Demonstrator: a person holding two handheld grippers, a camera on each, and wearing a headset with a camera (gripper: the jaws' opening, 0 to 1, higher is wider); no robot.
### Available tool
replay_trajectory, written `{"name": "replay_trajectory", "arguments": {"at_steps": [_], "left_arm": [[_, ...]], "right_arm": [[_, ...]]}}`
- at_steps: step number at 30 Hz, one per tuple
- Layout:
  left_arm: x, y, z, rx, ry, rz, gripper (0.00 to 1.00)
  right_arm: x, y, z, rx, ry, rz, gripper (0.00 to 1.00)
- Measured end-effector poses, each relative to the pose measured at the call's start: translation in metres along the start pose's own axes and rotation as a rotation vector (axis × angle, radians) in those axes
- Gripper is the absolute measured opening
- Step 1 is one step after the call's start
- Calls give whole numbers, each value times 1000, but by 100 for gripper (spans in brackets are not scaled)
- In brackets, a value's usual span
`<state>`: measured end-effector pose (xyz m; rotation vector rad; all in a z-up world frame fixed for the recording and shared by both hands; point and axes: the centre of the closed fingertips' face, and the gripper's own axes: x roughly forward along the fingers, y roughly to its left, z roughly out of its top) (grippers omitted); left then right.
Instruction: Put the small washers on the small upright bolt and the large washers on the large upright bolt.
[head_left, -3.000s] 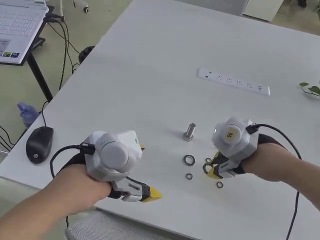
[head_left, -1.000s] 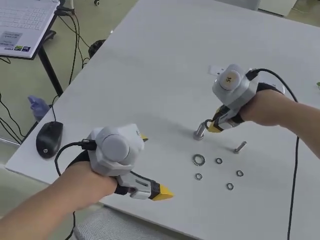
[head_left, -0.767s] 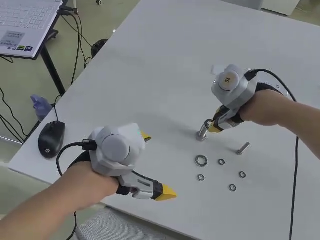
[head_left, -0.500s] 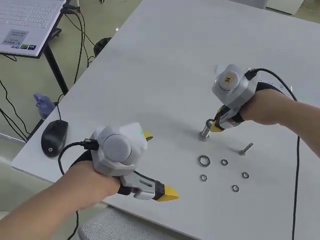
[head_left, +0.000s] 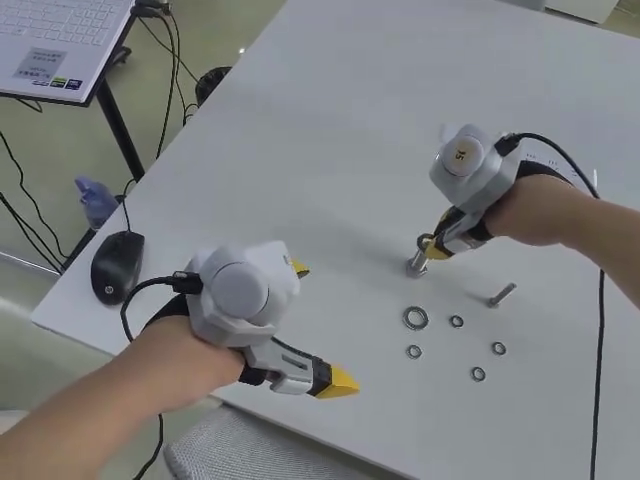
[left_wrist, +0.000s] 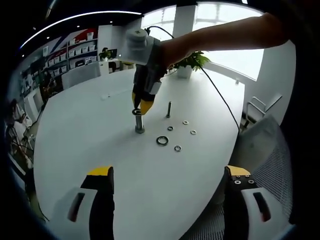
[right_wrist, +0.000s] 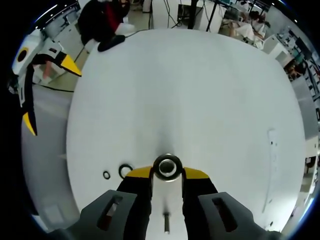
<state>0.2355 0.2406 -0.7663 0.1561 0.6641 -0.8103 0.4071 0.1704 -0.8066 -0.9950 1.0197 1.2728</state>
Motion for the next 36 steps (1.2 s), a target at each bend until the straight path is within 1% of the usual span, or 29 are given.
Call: {"name": "replay_trajectory", "arguments": {"at_steps": [11,16,20,24,29,36], "left_arm": [[-1,0,-1,-14,-6,-2,90],[-2,0,-4,-13,3,-3,89],[-2,1,-3,-13,0,0,89],[-2,-2,0,-7,-7,-1,89],[0,-6,-1,-5,-2,-13,88],[1,-9,-1,-5,-2,-19,88]], "right_arm": [[9,0,-2,-8,20,4,22],[12,1,-4,-7,26,6,22],[17,2,-5,-6,30,7,22],[21,5,-5,-8,36,10,22],[25,7,-7,-6,41,6,22],[28,8,-7,12,32,5,22]]}}
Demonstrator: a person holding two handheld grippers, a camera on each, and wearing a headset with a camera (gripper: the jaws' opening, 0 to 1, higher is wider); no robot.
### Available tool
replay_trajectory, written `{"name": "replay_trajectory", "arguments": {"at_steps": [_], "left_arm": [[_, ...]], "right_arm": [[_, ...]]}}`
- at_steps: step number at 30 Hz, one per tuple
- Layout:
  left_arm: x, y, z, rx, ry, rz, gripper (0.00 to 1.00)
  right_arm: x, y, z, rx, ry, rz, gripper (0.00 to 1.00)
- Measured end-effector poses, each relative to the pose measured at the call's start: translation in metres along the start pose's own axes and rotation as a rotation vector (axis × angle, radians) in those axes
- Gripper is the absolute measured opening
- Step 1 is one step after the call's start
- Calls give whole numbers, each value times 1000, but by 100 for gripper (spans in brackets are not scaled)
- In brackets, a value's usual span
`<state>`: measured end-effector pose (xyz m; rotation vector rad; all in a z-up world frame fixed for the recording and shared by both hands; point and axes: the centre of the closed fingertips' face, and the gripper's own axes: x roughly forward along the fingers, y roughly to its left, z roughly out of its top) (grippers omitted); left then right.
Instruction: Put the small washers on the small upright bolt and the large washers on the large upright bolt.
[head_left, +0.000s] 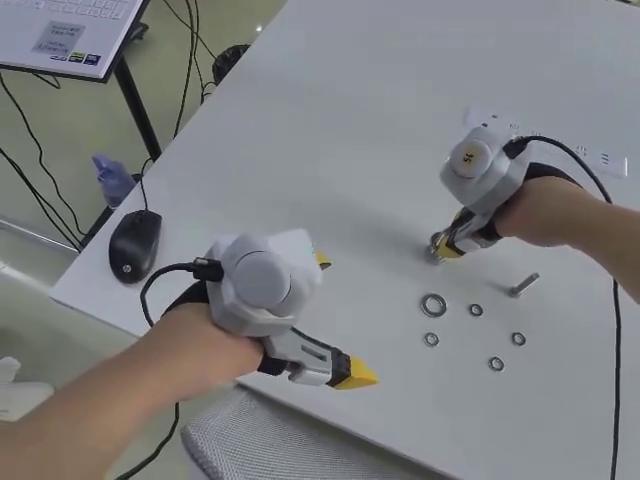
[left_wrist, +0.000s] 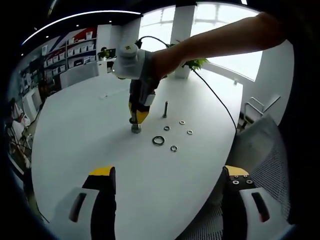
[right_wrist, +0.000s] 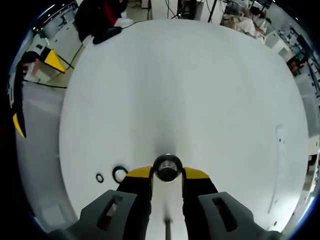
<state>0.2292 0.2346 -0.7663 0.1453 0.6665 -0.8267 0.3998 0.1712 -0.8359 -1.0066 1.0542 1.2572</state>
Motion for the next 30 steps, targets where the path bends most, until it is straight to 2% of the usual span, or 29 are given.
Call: {"name": "replay_trajectory", "arguments": {"at_steps": [9,23,30], "left_arm": [[1,0,-3,-3,8,1,87],[0,2,-5,-4,19,6,86],[0,3,-4,0,16,12,86]], "right_arm": [[8,4,-3,3,9,0,22],[21,-5,-5,17,10,3,22],[20,-2,-5,10,6,1,22]]}}
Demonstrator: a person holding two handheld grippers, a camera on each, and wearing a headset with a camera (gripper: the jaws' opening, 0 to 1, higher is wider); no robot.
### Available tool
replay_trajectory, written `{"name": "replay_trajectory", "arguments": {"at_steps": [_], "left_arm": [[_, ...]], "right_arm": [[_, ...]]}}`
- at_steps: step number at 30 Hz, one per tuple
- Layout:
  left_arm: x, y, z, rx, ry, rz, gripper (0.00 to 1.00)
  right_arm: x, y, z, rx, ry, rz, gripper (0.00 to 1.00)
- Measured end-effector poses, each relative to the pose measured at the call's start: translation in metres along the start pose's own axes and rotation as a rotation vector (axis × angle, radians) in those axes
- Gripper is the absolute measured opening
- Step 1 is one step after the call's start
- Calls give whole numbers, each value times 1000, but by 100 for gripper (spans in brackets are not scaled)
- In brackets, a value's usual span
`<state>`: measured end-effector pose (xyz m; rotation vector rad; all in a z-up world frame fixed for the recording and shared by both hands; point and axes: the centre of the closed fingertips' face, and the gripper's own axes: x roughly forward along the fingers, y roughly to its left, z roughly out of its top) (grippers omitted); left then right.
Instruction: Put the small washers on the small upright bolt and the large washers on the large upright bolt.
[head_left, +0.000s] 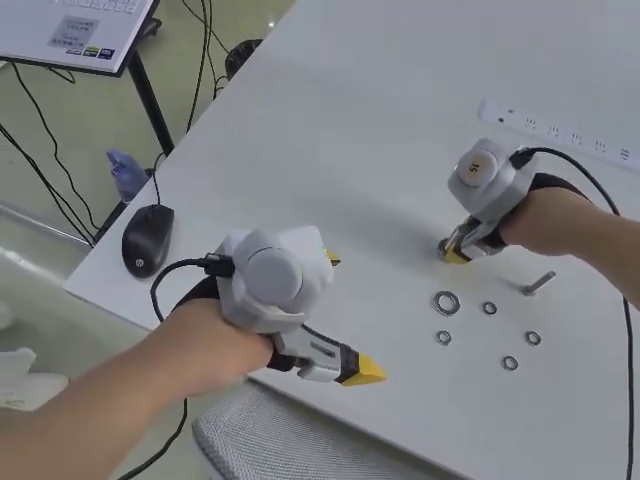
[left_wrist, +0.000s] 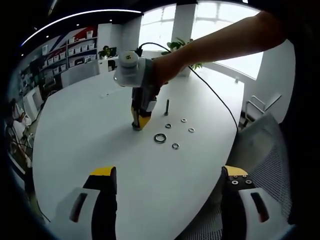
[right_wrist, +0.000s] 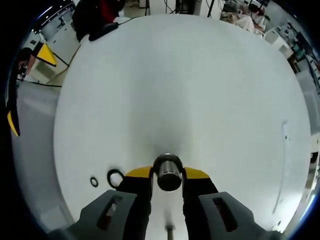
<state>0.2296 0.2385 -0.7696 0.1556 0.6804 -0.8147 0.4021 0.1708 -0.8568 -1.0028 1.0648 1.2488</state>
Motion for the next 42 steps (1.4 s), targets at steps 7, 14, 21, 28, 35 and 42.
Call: {"name": "replay_trajectory", "arguments": {"at_steps": [7,14,21,28,35,42], "left_arm": [[0,2,1,9,-4,9,87],[-1,1,1,11,-4,7,87],[-2,-1,0,9,-1,7,86],[-5,-1,-3,4,4,11,86],[-4,-3,-1,7,0,12,86],[-5,-4,-2,14,10,13,86]], "right_arm": [[-1,1,0,-3,-3,0,23],[-2,1,-1,-10,-5,-4,24],[-1,-2,1,-23,-20,-17,27],[-2,-1,4,-21,-39,-18,34],[-11,0,5,-32,-41,-13,36],[-20,-1,5,-42,-50,-14,36]]}}
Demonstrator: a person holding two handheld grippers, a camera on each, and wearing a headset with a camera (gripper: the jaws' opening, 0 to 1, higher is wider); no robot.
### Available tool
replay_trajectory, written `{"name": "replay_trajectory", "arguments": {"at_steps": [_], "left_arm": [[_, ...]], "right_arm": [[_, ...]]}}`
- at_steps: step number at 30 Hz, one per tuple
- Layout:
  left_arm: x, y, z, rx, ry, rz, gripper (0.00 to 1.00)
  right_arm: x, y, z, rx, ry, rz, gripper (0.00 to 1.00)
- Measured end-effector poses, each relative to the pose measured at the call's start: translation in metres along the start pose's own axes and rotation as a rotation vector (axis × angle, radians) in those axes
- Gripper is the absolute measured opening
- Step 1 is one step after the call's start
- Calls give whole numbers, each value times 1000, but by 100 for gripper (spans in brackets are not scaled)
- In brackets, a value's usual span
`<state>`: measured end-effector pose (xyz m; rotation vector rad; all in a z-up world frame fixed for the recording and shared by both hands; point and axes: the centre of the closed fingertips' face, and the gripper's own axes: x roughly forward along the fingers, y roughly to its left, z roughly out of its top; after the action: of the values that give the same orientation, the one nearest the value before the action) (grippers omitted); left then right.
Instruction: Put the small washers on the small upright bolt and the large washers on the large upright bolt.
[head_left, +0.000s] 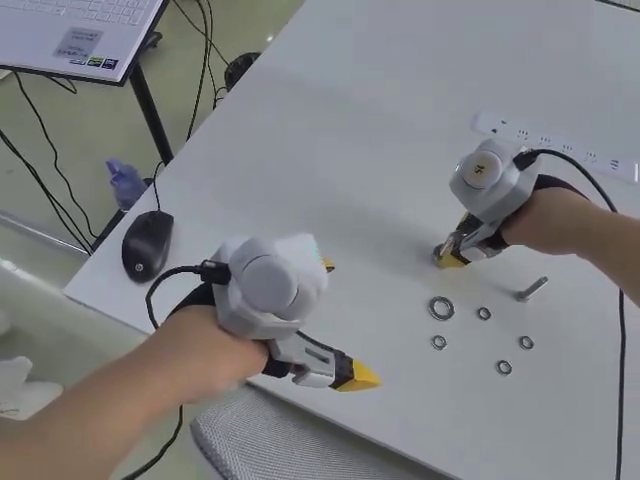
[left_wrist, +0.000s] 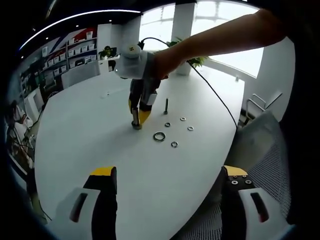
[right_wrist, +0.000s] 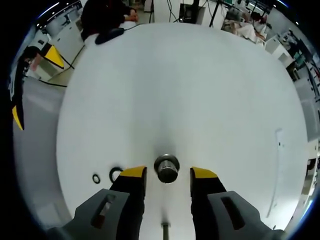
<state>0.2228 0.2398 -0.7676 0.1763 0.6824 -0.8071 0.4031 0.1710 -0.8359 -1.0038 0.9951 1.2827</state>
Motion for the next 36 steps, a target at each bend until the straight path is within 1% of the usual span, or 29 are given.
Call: {"name": "replay_trajectory", "arguments": {"at_steps": [2,5,9,13,18,23,26,30,36], "left_arm": [[-1,-1,0,1,-1,1,86],[-3,-3,2,0,-8,0,86],[-2,-4,1,0,-8,-2,85],[-2,-7,3,10,-10,-5,85],[-3,-9,5,18,-8,-6,84],[-4,-12,7,18,-12,-6,84],[-4,-13,4,28,-1,-9,83],[-6,-13,2,29,7,-3,82],[-7,-14,2,32,8,-4,82]], "right_arm": [[-4,0,0,-11,2,-4,35],[-13,-1,3,-17,-10,-13,36],[-22,2,7,-22,-18,-8,35],[-29,6,8,-25,-21,-4,35],[-32,10,6,-37,-14,-1,35],[-35,13,7,-43,-25,-1,35],[-37,18,8,-61,-31,4,35],[-38,24,9,-74,-35,6,34],[-38,38,9,-80,-45,19,34]]}}
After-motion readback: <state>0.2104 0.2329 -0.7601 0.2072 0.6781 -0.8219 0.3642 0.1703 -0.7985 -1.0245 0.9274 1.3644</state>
